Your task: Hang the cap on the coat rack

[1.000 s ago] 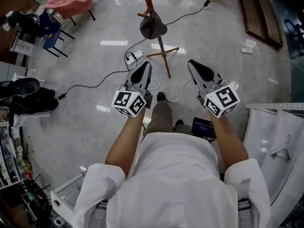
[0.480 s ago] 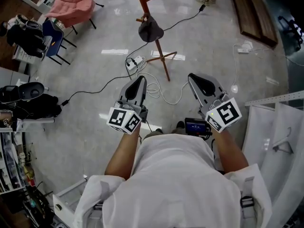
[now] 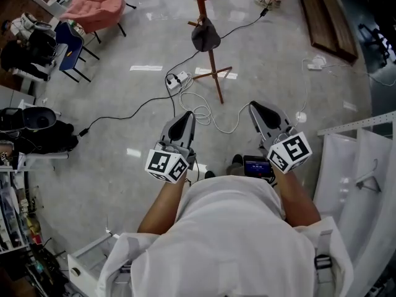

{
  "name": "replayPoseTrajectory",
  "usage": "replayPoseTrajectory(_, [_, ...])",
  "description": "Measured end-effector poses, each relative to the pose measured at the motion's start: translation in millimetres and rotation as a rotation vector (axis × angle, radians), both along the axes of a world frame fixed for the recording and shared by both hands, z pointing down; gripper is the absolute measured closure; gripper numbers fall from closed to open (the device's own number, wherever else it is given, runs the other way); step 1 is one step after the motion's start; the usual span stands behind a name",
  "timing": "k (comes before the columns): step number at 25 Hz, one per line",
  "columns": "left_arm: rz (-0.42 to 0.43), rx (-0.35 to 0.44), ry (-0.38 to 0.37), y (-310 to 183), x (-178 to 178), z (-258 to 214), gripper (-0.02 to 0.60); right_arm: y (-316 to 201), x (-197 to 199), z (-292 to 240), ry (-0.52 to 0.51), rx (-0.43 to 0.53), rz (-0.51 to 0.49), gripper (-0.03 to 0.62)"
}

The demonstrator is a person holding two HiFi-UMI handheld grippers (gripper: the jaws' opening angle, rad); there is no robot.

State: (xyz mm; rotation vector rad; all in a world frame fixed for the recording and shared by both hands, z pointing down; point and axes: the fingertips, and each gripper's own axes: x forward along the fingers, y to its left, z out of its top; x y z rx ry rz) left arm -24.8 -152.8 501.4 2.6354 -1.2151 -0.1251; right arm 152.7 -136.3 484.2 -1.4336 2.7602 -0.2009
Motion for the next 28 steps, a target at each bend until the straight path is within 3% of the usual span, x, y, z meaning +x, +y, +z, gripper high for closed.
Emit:
replayPoseTrajectory(18, [0.046, -0.085, 0.061, 76.1, -97.2, 8.5, 0.569, 79.9, -116.5, 0.1, -0.025, -0.028, 0.028, 0.568])
replayPoseTrajectory(24, [0.047, -0.133, 0.113, 72.5, -101.1, 20.9, 0.569, 72.9, -127.9, 0.6, -0.042, -0.003, -0.014, 0.568])
replayPoseTrajectory(28, [0.045, -0.081, 0.111, 80.2, -82.5, -2.5, 0.569, 70.3, -121.9, -12.2, -0.047, 0.012, -0.065, 0.568])
